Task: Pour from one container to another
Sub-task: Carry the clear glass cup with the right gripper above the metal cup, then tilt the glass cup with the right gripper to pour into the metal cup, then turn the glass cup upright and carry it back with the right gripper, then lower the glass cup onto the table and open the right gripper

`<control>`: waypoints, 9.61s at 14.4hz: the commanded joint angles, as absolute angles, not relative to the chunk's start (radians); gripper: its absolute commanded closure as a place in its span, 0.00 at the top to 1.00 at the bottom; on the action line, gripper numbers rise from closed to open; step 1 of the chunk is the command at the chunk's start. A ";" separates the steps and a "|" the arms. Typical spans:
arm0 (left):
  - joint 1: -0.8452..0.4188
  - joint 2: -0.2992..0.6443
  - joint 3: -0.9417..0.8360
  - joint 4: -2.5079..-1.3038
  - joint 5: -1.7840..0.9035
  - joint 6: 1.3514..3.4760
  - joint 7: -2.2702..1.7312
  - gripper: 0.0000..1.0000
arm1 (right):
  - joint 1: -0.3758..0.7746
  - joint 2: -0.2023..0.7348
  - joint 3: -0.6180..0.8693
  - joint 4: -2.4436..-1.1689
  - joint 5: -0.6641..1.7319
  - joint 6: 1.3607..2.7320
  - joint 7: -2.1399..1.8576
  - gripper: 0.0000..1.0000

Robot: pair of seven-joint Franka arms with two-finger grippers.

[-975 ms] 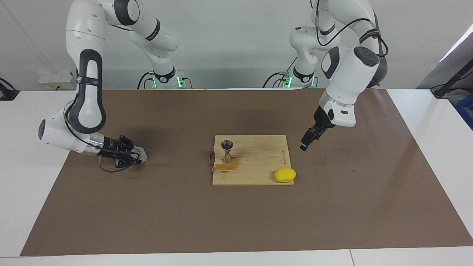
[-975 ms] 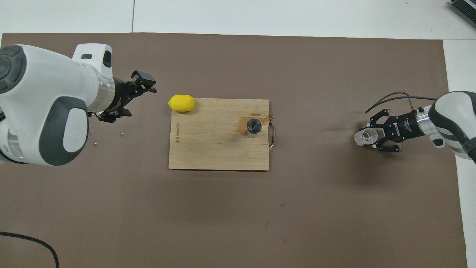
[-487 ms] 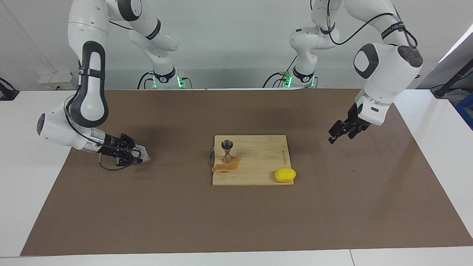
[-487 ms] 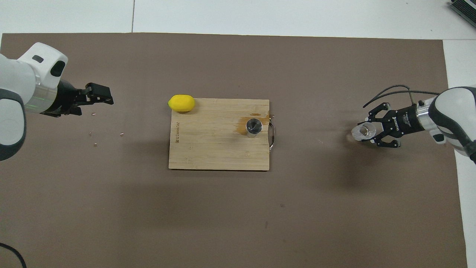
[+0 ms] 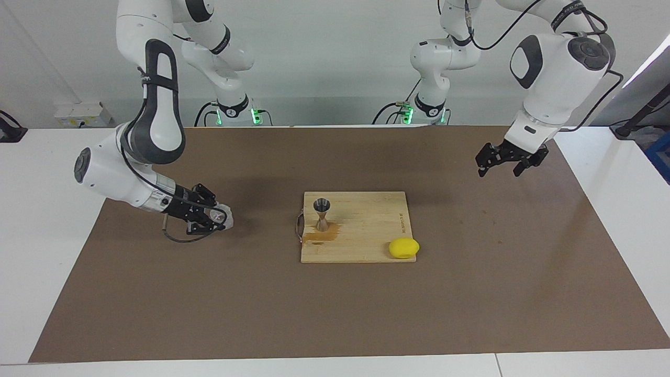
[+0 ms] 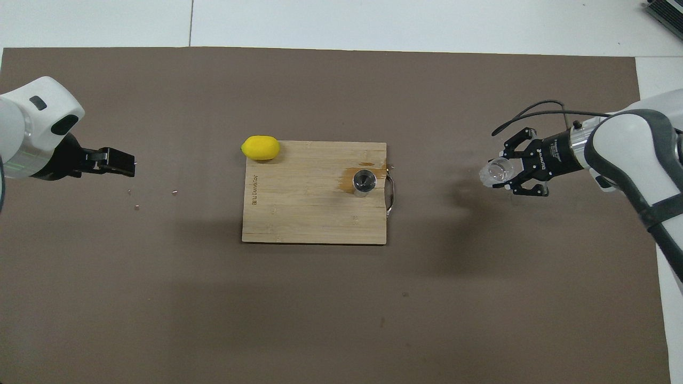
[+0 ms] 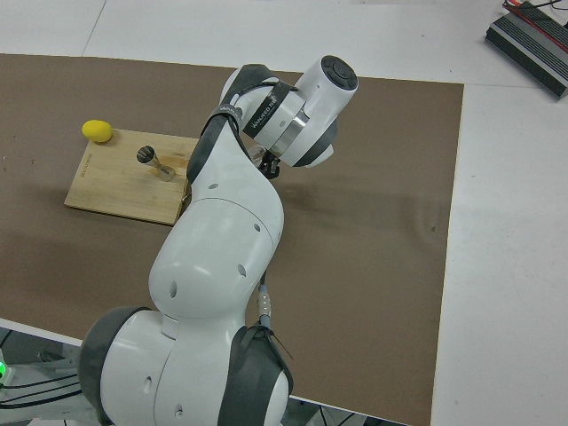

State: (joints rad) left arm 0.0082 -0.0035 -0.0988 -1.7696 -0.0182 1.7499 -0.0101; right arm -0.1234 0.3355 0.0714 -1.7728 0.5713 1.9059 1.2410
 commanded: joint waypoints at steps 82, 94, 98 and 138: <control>-0.006 -0.074 -0.095 -1.641 -0.008 1.572 0.011 1.00 | 0.502 0.321 0.072 -1.664 -0.430 2.022 1.744 0.00; -0.006 -0.074 -0.097 -1.641 -0.008 1.572 0.011 1.00 | 0.482 0.333 0.077 -1.634 -0.313 2.019 1.730 0.00; -0.006 -0.074 -0.095 -1.641 -0.008 1.572 0.011 1.00 | 0.474 0.333 0.075 -1.623 -0.269 2.013 1.730 0.00; -0.006 -0.074 -0.095 -1.641 -0.008 1.572 0.011 1.00 | -0.333 0.370 0.075 -1.967 0.612 2.000 0.784 0.00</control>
State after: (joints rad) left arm 0.0037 -0.0619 -0.1046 -1.6293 -0.0156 1.5696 0.0109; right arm -0.3002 0.3488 0.0627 -1.9683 0.5710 2.0095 0.8561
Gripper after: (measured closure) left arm 0.000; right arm 0.493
